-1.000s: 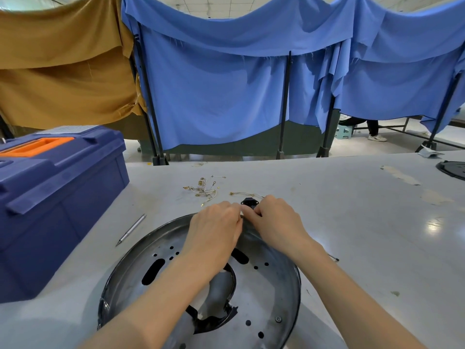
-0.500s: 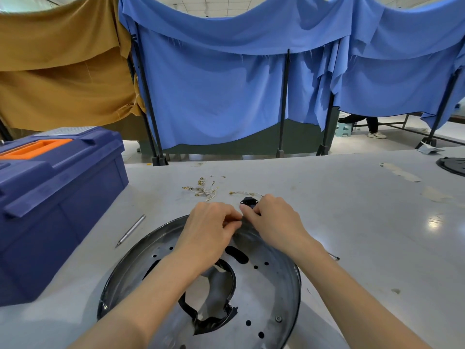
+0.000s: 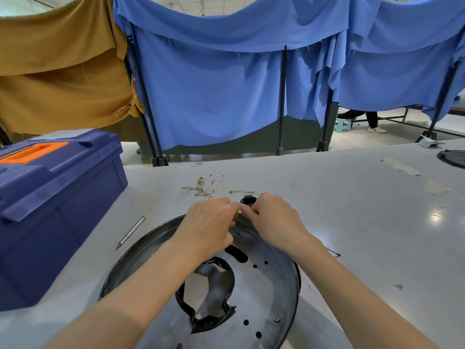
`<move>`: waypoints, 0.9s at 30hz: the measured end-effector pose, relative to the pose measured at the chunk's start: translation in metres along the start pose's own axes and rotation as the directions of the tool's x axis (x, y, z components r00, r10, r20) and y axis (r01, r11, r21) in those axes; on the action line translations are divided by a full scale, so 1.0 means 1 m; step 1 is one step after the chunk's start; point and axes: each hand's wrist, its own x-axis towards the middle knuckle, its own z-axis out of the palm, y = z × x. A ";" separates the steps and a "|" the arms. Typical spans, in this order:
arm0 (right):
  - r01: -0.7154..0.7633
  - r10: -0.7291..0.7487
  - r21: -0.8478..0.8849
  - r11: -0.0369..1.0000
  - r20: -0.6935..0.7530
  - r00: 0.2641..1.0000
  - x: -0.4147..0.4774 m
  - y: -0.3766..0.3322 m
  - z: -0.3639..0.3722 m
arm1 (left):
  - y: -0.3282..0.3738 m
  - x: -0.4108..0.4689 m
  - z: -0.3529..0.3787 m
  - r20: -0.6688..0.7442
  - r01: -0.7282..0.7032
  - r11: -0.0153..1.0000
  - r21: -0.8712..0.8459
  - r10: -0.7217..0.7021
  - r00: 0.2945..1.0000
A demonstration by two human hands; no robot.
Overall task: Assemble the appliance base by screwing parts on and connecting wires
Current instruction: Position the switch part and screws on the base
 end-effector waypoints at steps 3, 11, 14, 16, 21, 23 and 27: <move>-0.021 0.021 -0.027 0.999 0.019 1.000 0.000 0.000 -0.001 | 0.003 0.003 0.002 -0.011 -0.080 0.996 -0.025 0.080 0.997; -0.011 0.011 -0.001 1.000 0.017 1.000 -0.002 -0.002 -0.003 | 0.004 0.002 -0.001 -0.124 -0.093 0.990 -0.105 0.080 0.989; -0.006 0.007 -0.012 1.000 0.026 1.000 -0.001 0.000 -0.002 | 0.013 -0.002 -0.001 -0.178 -0.246 0.965 -0.094 0.227 0.958; -0.006 0.006 -0.004 1.000 0.029 1.000 0.000 0.001 -0.001 | 0.014 -0.003 0.003 -0.189 -0.269 0.958 -0.100 0.247 0.950; -0.002 0.002 0.011 1.000 0.012 1.000 -0.001 0.001 0.000 | 0.007 0.002 0.000 -0.229 -0.145 0.974 -0.176 0.103 0.968; -0.012 0.012 0.011 1.000 0.018 1.000 0.001 0.002 0.000 | 0.009 0.001 0.002 -0.194 -0.194 0.965 -0.176 0.159 0.968; -0.007 0.007 0.007 1.000 0.014 1.000 0.001 0.003 0.002 | 0.005 0.004 0.002 -0.172 -0.154 0.962 -0.227 0.116 0.978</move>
